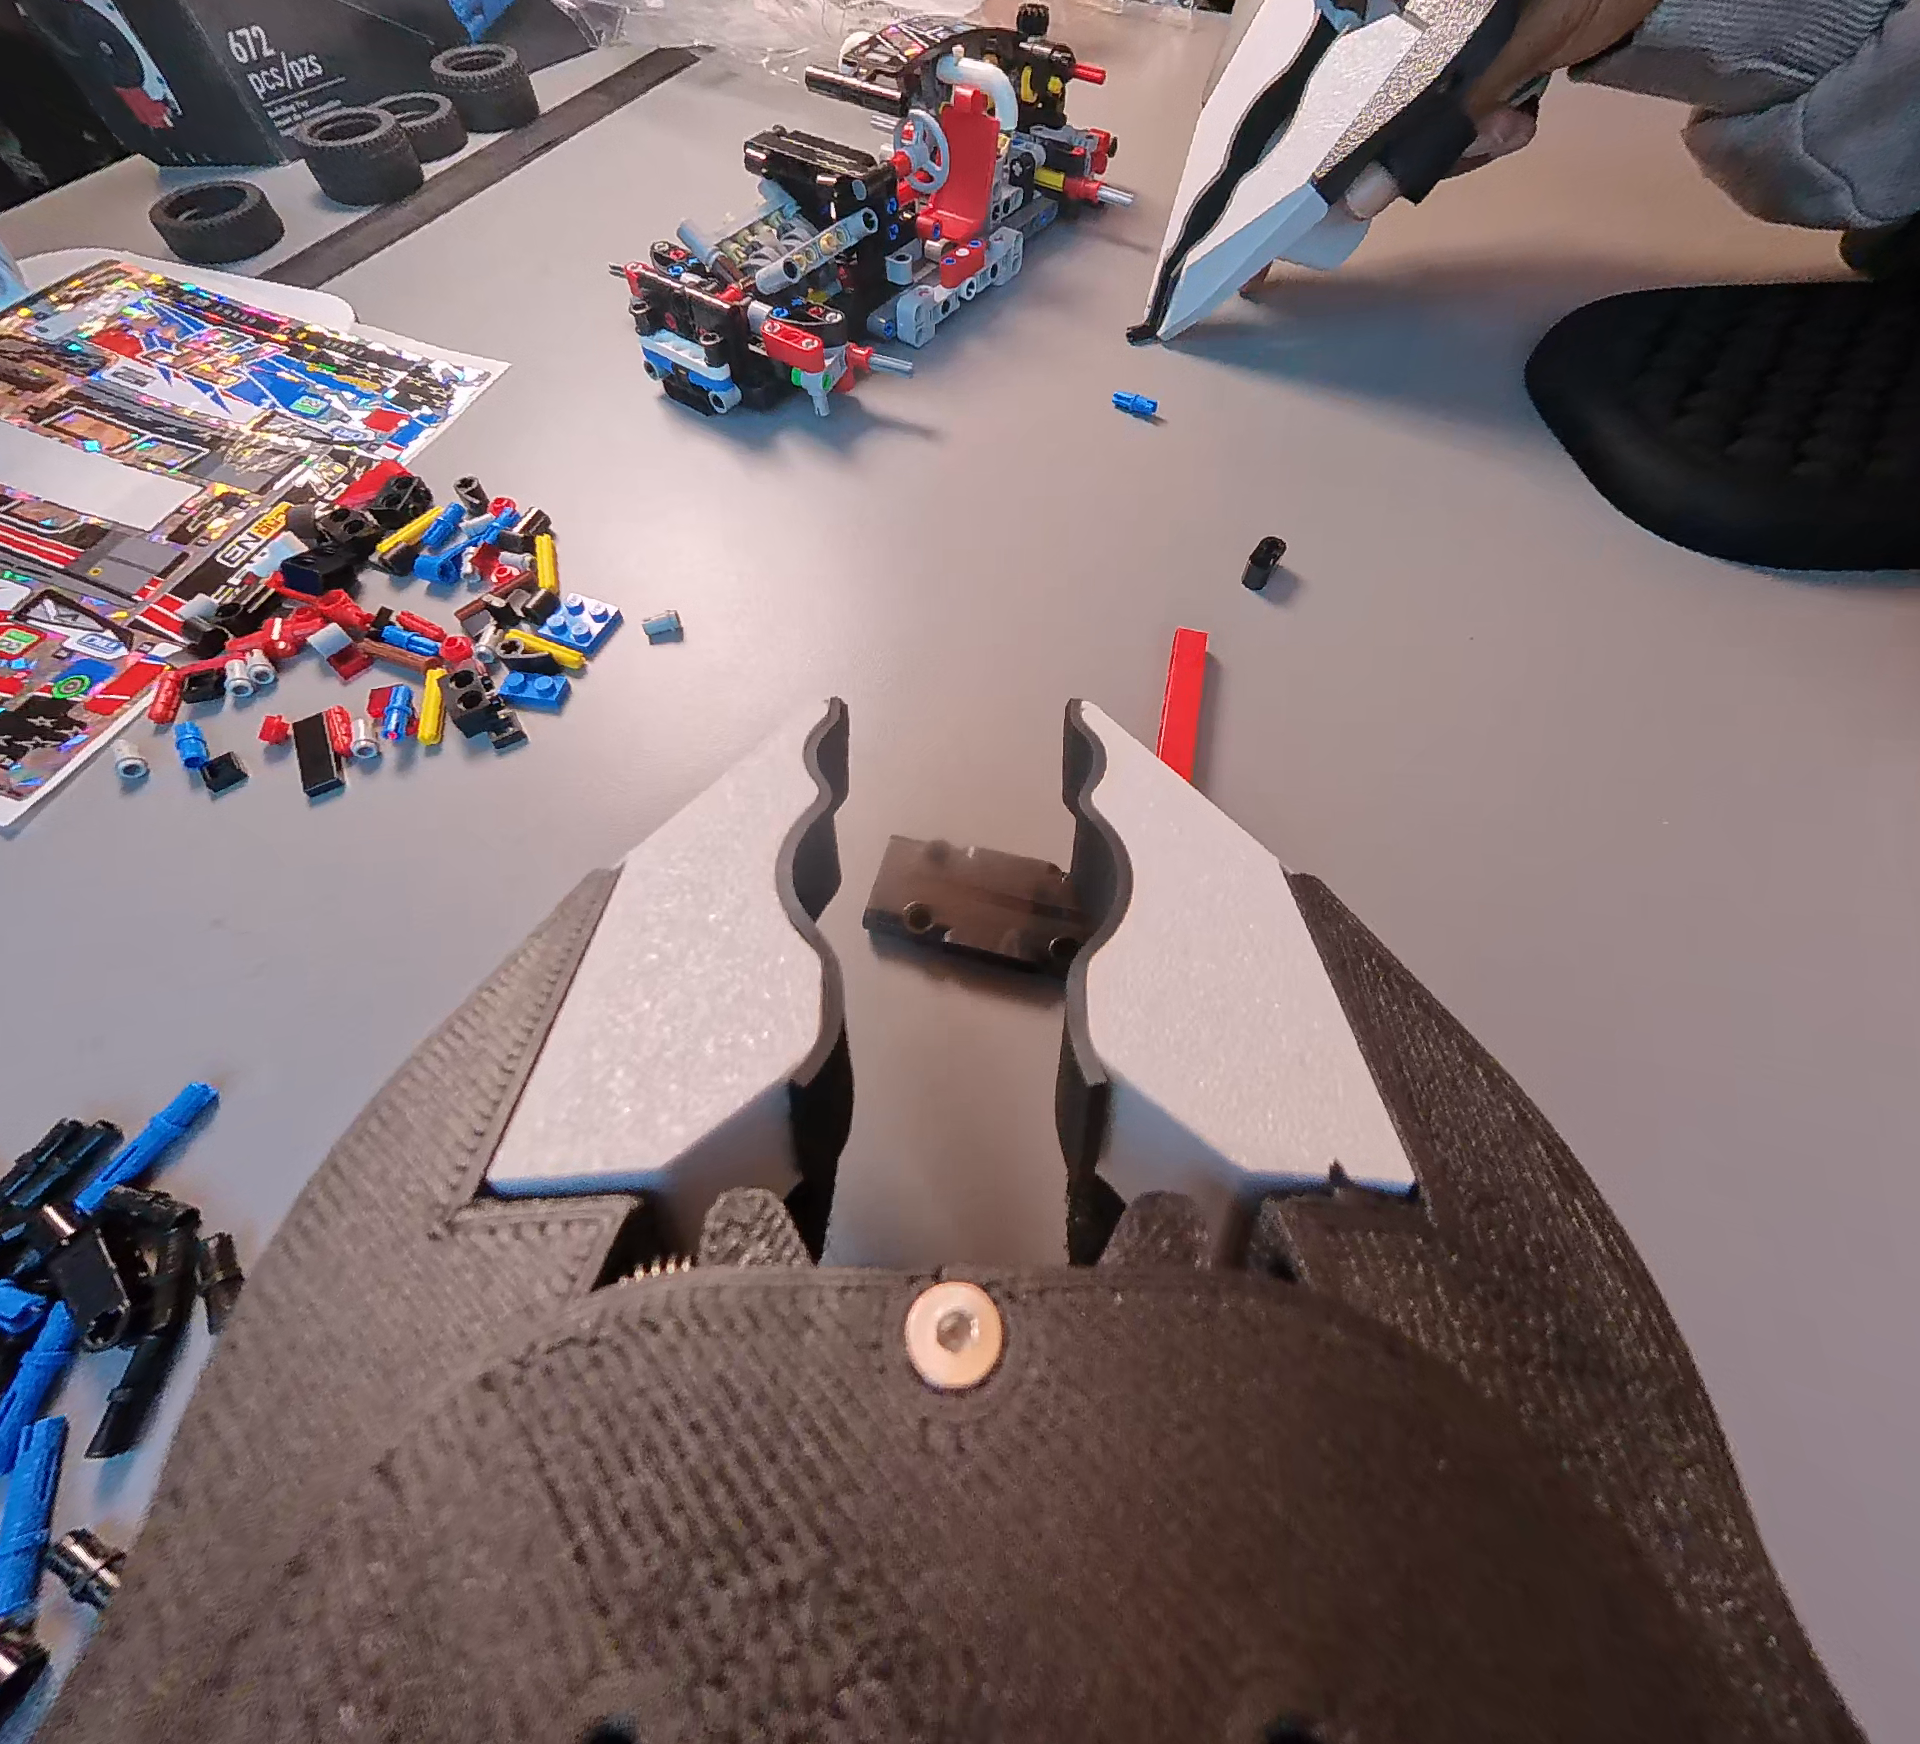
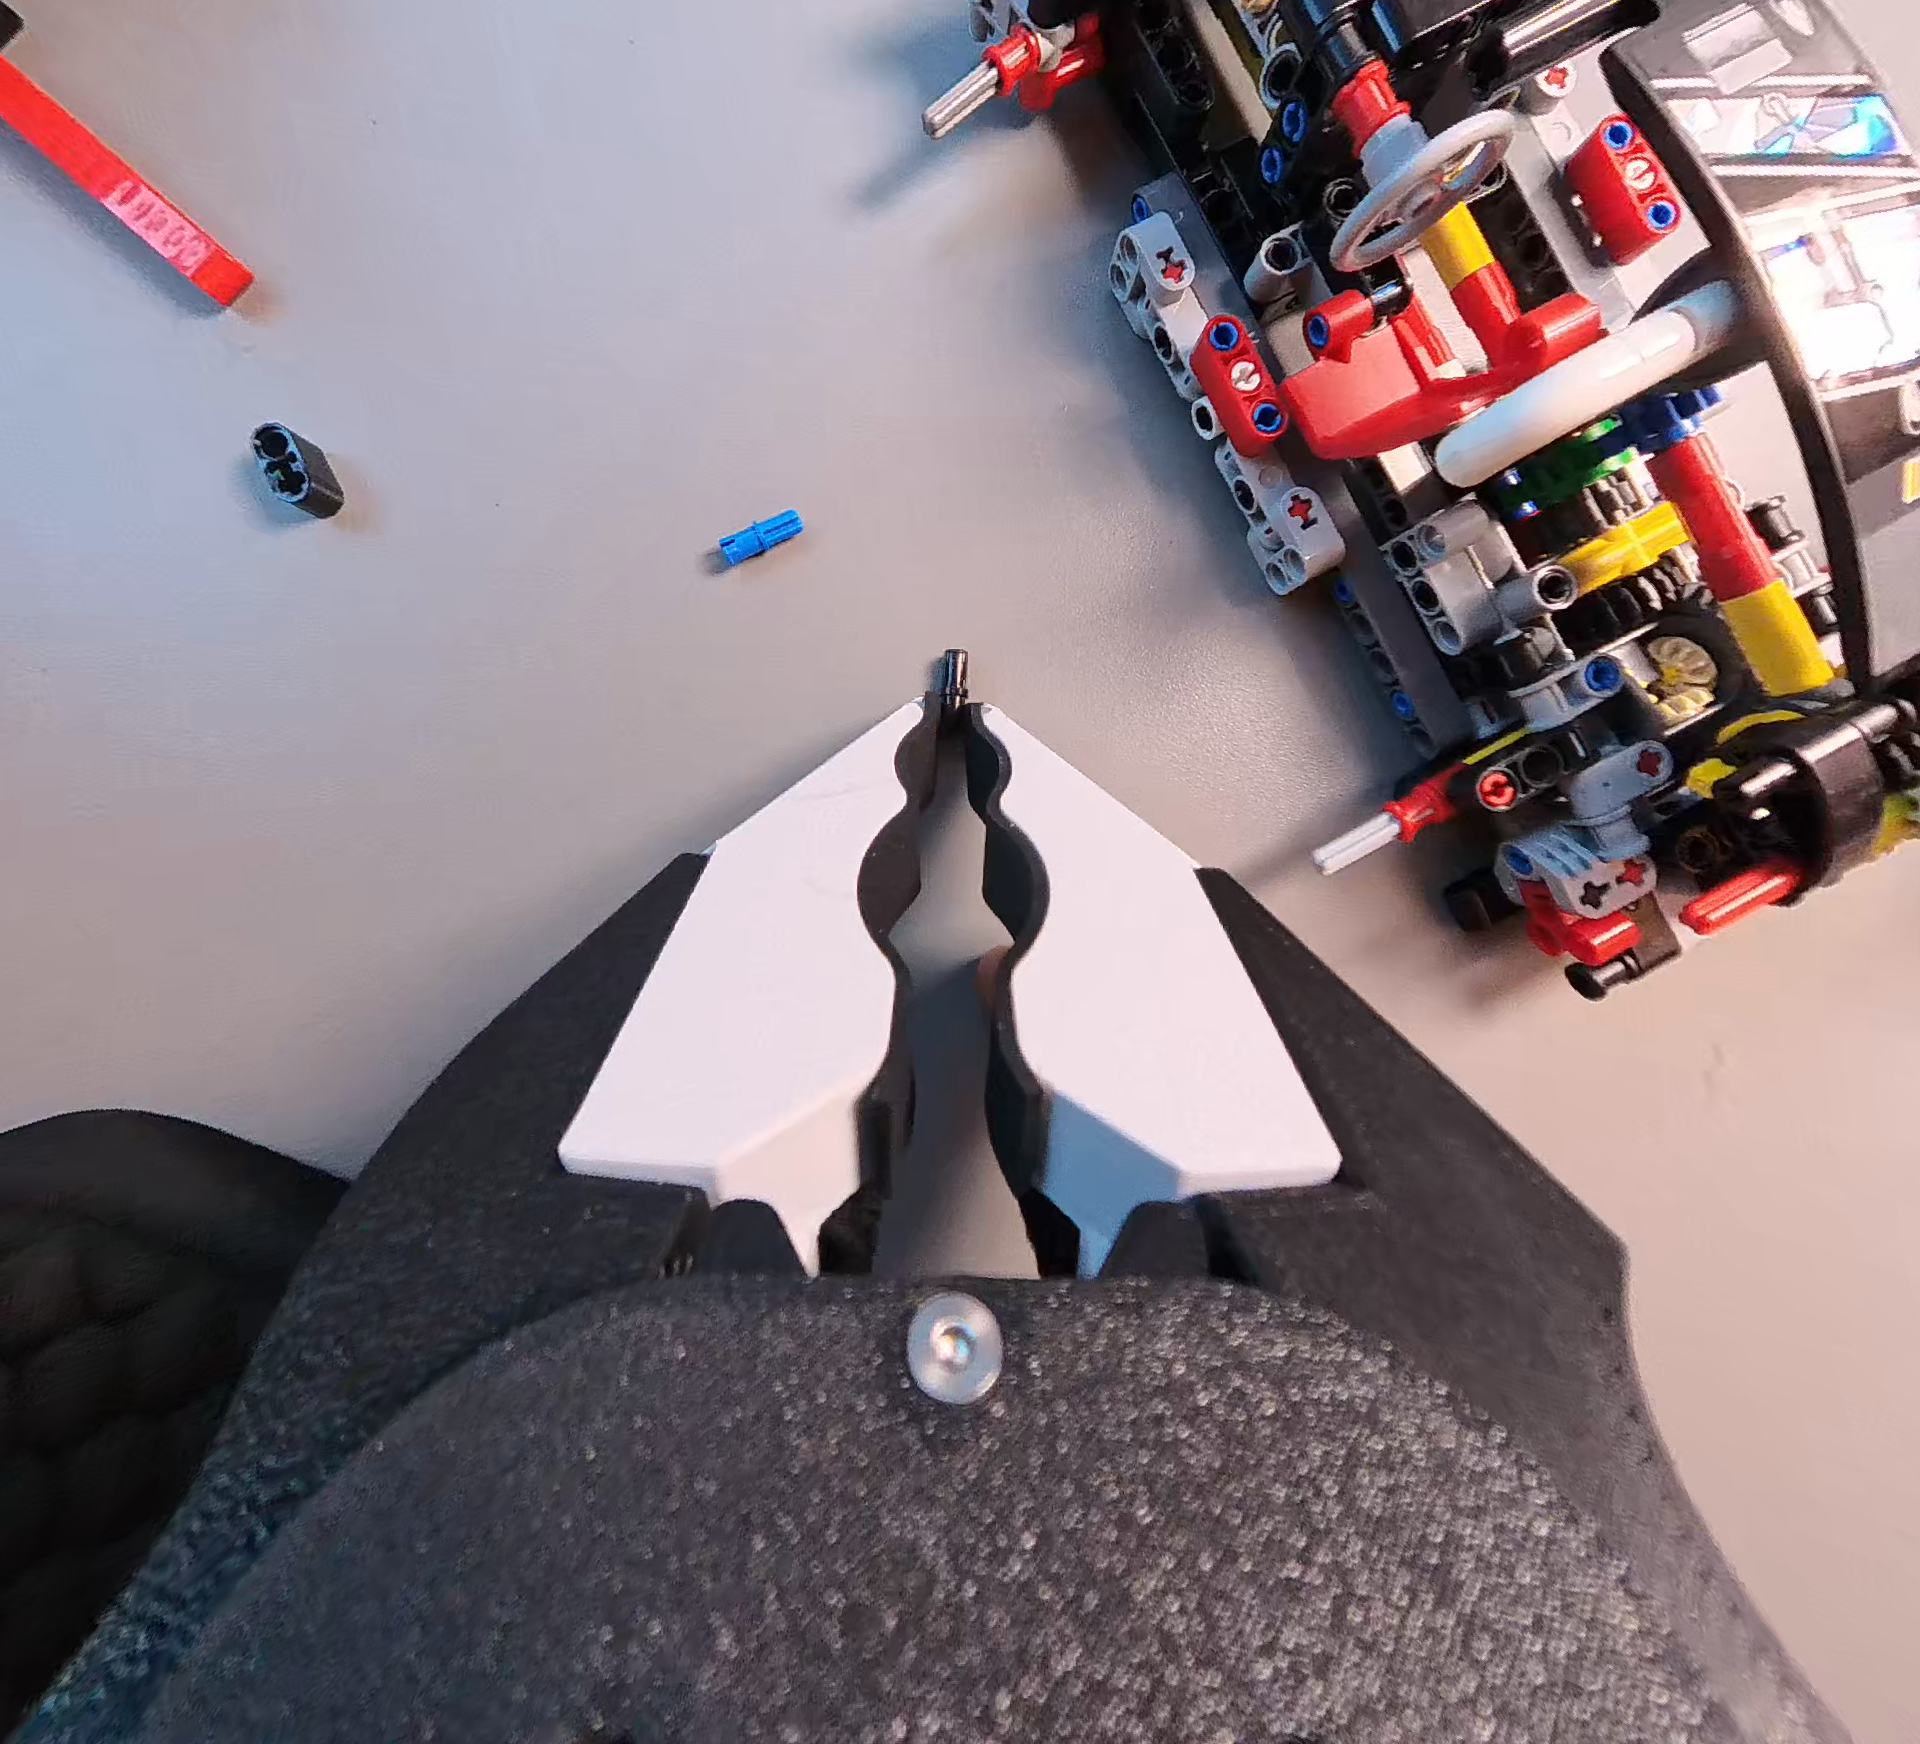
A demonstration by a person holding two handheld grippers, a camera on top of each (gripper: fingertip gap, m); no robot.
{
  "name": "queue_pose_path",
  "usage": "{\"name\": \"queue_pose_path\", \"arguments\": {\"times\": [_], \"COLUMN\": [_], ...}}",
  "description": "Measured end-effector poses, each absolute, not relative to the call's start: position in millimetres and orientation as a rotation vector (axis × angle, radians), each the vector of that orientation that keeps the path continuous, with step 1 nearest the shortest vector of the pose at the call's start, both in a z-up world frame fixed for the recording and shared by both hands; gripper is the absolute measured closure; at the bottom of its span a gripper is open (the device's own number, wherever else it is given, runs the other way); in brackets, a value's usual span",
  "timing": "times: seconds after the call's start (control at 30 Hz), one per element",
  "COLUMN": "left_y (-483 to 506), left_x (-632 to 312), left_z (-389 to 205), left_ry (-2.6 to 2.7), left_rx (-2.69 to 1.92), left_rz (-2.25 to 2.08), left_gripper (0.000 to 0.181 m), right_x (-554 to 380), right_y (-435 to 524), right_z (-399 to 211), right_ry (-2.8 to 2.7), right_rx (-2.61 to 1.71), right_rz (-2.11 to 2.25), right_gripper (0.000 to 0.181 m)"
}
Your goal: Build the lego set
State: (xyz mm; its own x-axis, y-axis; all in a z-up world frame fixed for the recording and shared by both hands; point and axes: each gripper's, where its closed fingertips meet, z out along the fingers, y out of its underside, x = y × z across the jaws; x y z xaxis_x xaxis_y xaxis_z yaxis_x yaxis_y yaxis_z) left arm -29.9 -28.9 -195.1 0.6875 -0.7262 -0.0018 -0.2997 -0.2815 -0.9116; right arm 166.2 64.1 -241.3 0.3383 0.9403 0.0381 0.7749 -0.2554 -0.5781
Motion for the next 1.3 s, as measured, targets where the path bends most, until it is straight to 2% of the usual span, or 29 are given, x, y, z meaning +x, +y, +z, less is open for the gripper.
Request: {"name": "queue_pose_path", "arguments": {"times": [0.13, 0.33, 0.6, 0.93, 1.3], "left_y": [-31.4, -32.1, -33.2, -36.7, -48.0], "left_x": [-26.8, -24.2, -23.2, -19.1, -5.6], "left_z": [-196.1, -200.3, -200.6, -203.1, -207.6], "left_ry": [0.816, 0.831, 0.843, 0.875, 0.967], "left_rx": [-1.87, -1.879, -1.879, -1.883, -1.872], "left_rz": [-0.531, -0.535, -0.527, -0.535, -0.565], "left_gripper": [0.143, 0.144, 0.144, 0.144, 0.148], "right_x": [165.3, 126.2, 99.3, 74.3, 67.1], "right_y": [60.9, 6.4, -15.5, -45.6, -51.5], "right_z": [-240.5, -213.9, -238.0, -240.0, -207.8], "right_ry": [-1.525, -1.666, -1.836, -1.985, -1.933], "right_rx": [-2.06, -1.845, -1.834, -1.734, -1.627], "right_rz": [0.42, 0.667, 0.631, 0.652, 0.681], "right_gripper": [0.18, 0.18, 0.179, 0.179, 0.18]}}
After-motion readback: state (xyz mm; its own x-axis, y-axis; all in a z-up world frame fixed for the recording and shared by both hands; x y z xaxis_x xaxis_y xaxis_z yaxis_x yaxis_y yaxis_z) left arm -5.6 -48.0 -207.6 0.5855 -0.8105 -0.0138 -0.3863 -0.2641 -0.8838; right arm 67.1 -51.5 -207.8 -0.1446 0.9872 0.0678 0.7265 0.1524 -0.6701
